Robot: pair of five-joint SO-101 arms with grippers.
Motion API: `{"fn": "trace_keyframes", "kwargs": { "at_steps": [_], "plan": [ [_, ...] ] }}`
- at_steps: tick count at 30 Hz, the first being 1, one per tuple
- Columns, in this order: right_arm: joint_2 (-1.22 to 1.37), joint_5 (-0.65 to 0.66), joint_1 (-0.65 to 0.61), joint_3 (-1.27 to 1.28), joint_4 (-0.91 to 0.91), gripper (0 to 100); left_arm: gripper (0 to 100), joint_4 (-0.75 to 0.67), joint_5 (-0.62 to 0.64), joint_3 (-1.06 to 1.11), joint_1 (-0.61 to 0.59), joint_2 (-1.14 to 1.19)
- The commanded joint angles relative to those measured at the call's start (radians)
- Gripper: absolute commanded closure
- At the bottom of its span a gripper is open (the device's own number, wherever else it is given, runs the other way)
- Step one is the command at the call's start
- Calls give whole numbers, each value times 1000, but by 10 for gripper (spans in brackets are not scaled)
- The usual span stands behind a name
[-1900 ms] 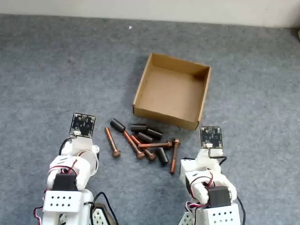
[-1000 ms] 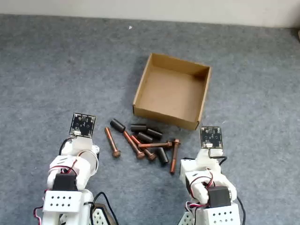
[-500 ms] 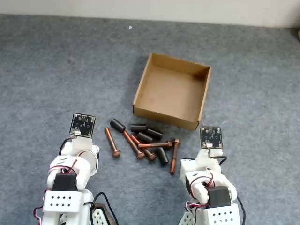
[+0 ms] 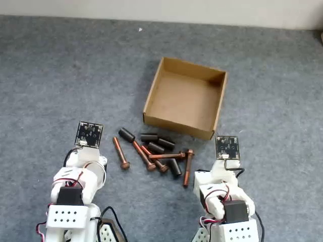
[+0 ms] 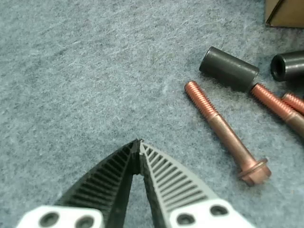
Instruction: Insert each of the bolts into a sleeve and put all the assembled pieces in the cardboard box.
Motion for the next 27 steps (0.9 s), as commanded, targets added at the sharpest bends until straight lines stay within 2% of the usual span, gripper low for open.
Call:
{"fn": "trace_keyframes", "kwargs": {
  "at_steps": [1,9,12,16,22,27],
  "plan": [
    [-10,-3,13,125,2,990,994,6,-6,28,2,-12],
    [-10,14,88,15,-16,986,993,-2,-26,-120,-242,-12],
    [-10,126,104,-30,-76,986,993,8,-89,-148,-231,-12],
    [-8,347,113,-62,-116,986,993,26,-94,-139,-182,-13],
    [50,358,93,-248,-82,967,992,104,-98,-170,-191,-13],
    [377,325,-33,-499,-56,920,992,106,-195,-166,-189,-13]
  ]
}}
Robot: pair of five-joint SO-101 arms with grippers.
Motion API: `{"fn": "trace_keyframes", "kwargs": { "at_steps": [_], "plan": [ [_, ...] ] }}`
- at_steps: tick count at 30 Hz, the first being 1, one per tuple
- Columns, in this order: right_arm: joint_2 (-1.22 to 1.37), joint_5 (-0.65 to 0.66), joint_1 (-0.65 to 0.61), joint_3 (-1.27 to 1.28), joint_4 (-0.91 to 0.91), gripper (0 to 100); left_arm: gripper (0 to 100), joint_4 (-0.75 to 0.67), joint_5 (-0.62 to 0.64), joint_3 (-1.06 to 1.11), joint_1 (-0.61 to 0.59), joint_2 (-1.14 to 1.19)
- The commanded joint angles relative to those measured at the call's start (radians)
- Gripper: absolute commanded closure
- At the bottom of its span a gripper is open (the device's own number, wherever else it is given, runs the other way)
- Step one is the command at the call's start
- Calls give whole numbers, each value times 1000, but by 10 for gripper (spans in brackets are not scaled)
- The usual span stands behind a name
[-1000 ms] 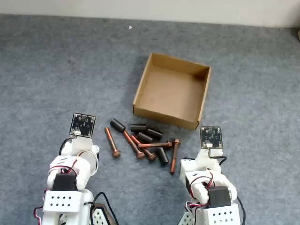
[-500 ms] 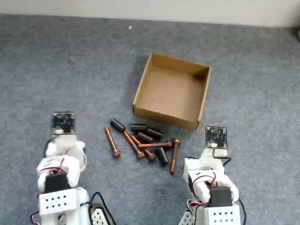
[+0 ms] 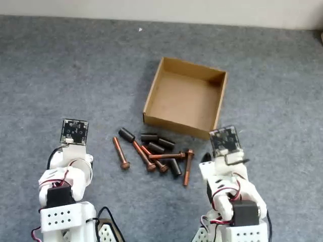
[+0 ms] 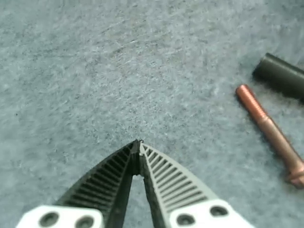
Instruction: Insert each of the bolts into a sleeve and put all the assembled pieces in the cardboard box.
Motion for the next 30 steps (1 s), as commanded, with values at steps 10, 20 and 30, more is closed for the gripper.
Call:
{"fn": "trace_keyframes", "kwargs": {
  "at_steps": [10,20,30],
  "plan": [
    [811,-181,-366,-486,-24,817,846,81,-58,-62,10,-13],
    [1013,-181,-455,-357,-282,817,829,81,-57,-59,12,-13],
    [1230,-181,-455,-328,-392,818,829,80,-57,-58,12,-13]
  ]
}}
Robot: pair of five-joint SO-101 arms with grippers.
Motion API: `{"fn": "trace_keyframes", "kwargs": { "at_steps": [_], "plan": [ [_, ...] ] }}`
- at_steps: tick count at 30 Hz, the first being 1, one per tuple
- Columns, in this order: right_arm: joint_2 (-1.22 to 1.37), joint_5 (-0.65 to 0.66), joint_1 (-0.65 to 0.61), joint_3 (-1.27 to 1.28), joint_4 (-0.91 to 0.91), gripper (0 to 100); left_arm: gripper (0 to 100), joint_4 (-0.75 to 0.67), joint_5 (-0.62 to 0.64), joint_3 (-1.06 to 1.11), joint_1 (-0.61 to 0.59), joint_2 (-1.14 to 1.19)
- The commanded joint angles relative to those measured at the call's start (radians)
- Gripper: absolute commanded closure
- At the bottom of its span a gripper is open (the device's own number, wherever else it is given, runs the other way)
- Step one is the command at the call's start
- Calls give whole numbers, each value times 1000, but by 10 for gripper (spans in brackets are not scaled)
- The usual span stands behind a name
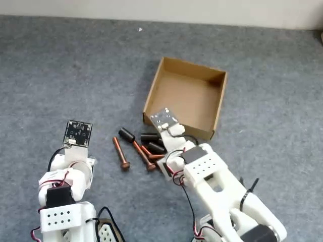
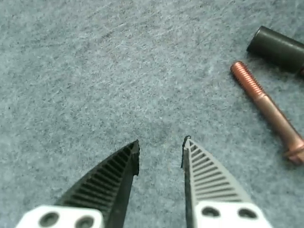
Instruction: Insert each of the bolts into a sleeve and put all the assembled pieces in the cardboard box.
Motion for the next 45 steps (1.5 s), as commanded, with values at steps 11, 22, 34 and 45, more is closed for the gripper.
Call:
{"fn": "trace_keyframes", "kwargs": {
  "at_steps": [11,22,34,45],
  "plan": [
    [136,-8,-13,-7,-8,818,829,2,-5,-45,12,-12],
    [-28,-63,-111,87,21,818,829,2,-5,-45,12,-12],
    [-27,-63,-96,96,-42,893,829,3,-5,-45,12,-12],
    [-35,-212,-51,79,19,833,829,3,-5,-45,12,-12]
  ]
}}
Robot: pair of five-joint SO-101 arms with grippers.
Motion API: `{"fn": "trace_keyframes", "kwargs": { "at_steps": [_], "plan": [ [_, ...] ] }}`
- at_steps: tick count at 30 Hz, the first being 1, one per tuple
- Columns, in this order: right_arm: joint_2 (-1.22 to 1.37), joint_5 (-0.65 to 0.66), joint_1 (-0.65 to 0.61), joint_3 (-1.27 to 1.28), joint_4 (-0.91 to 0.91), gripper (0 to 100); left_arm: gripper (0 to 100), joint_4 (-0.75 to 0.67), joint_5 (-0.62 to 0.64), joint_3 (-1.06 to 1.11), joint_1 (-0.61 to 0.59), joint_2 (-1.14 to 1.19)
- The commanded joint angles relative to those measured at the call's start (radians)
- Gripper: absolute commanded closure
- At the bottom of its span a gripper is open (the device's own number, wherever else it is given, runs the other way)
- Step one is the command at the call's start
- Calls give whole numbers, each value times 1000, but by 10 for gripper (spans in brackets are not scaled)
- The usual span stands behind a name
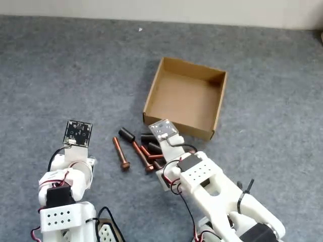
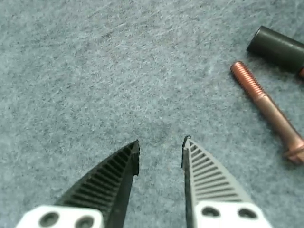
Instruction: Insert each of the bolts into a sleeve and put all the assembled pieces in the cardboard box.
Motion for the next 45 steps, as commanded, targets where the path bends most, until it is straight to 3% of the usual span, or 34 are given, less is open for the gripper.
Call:
{"fn": "trace_keyframes", "kwargs": {
  "at_steps": [1,8,18,29,39,45],
  "plan": [
    [-38,-81,19,-39,47,816,829,3,-5,-45,12,-12],
    [-31,-203,15,-81,74,793,829,3,-5,-45,12,-12],
    [-41,-224,12,-101,39,793,829,3,-5,-45,12,-12],
    [-30,-301,-64,-226,150,793,829,3,-5,-45,12,-12],
    [-25,-301,42,-220,35,793,829,3,-6,-45,7,-12],
    [145,-301,47,-229,35,793,829,3,-8,-45,8,-12]
  ]
}}
